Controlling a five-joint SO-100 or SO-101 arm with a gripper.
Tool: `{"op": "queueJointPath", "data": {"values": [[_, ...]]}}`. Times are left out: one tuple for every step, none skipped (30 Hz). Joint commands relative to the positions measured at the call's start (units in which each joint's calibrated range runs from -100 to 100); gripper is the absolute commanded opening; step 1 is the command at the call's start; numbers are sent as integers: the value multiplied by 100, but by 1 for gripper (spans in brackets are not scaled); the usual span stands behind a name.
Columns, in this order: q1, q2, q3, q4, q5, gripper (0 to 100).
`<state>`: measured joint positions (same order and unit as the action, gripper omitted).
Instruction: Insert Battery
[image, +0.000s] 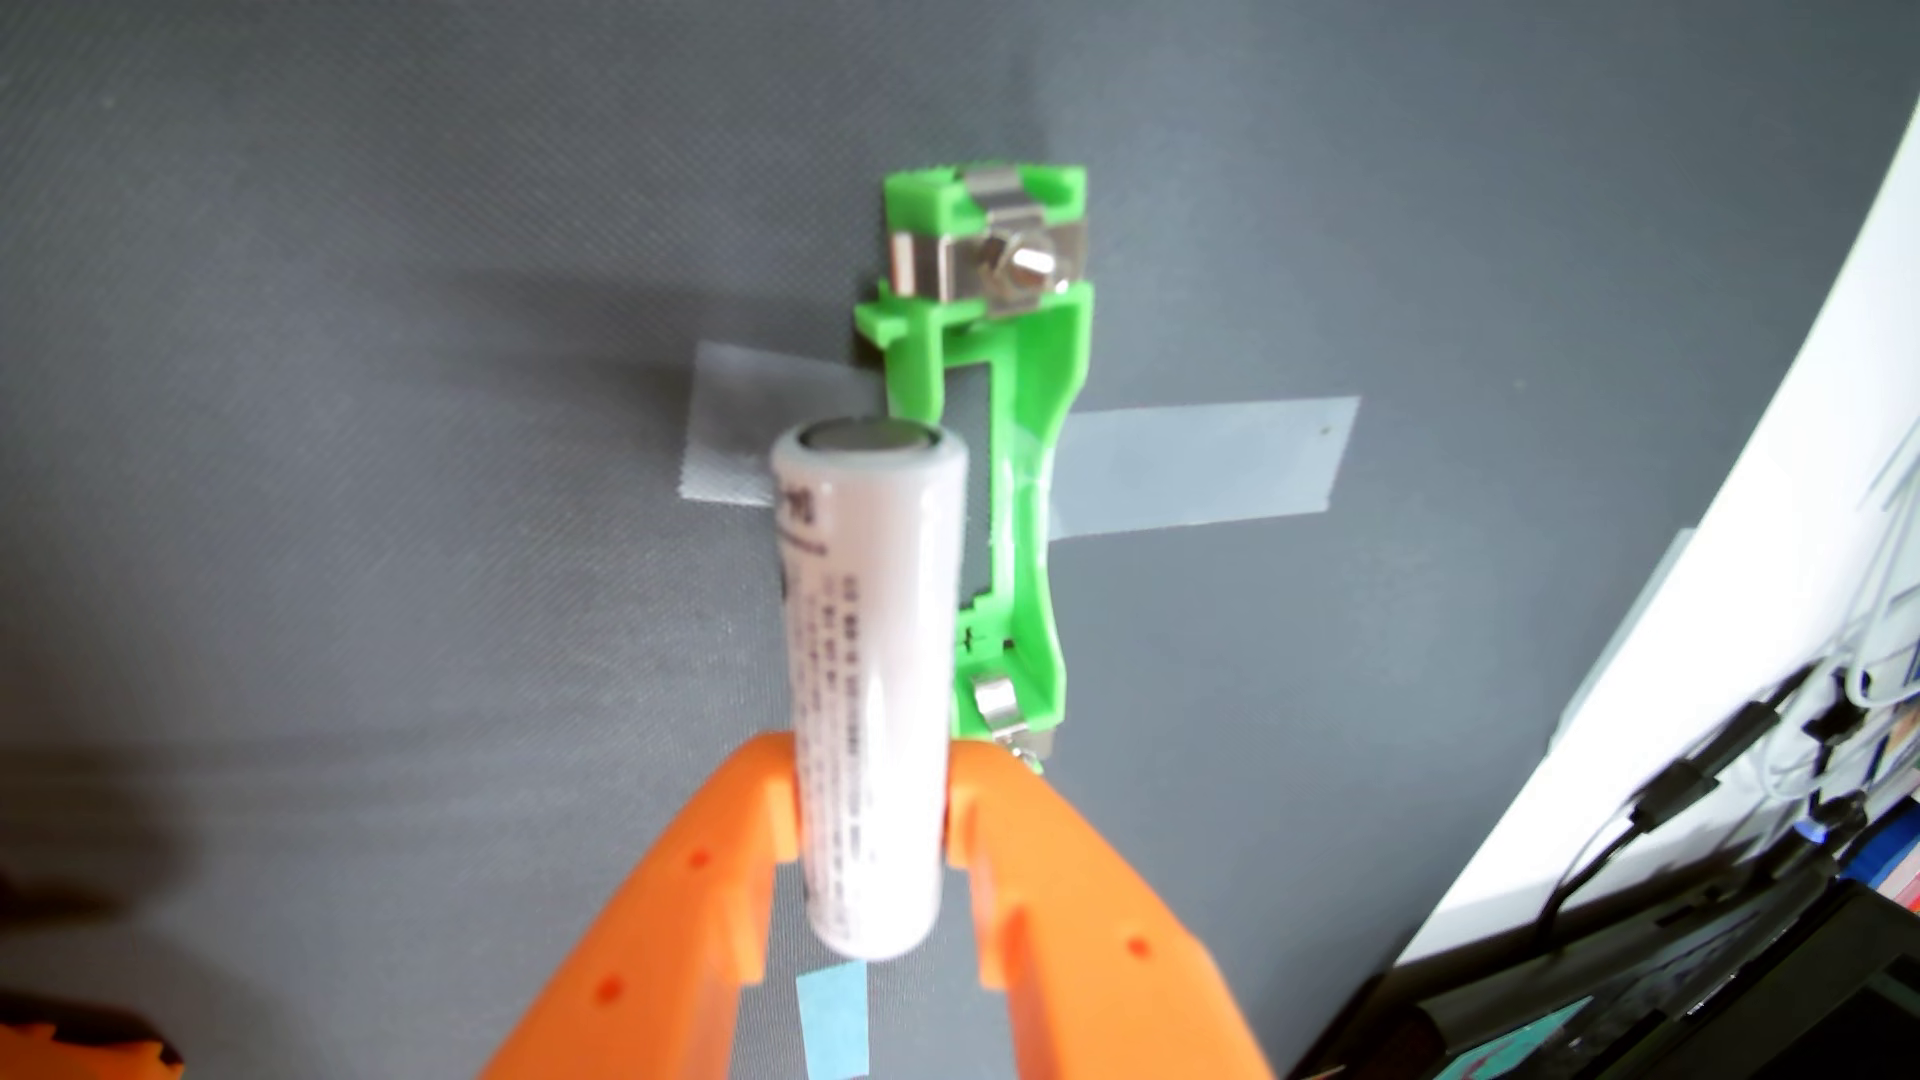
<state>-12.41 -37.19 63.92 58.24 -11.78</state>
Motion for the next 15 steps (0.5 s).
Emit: {"op": "queueJointPath", "data": {"values": [[61, -70, -93, -50, -22, 1], [84, -70, -93, -50, -12, 1], [96, -70, -102, -58, -12, 1], [96, -70, -102, -58, -2, 1], [96, -62, -102, -58, 3, 1], [96, -29, -111, -58, 3, 1], [96, 38, -156, -58, 3, 1], [108, 130, -220, -58, 3, 1], [120, 230, -292, -58, 9, 1], [120, 338, -355, -58, 9, 1], [120, 405, -400, -58, 9, 1], [120, 455, -418, -58, 9, 1], [120, 505, -427, -58, 14, 1], [120, 530, -427, -58, 14, 1], [120, 547, -436, -58, 14, 1]]}}
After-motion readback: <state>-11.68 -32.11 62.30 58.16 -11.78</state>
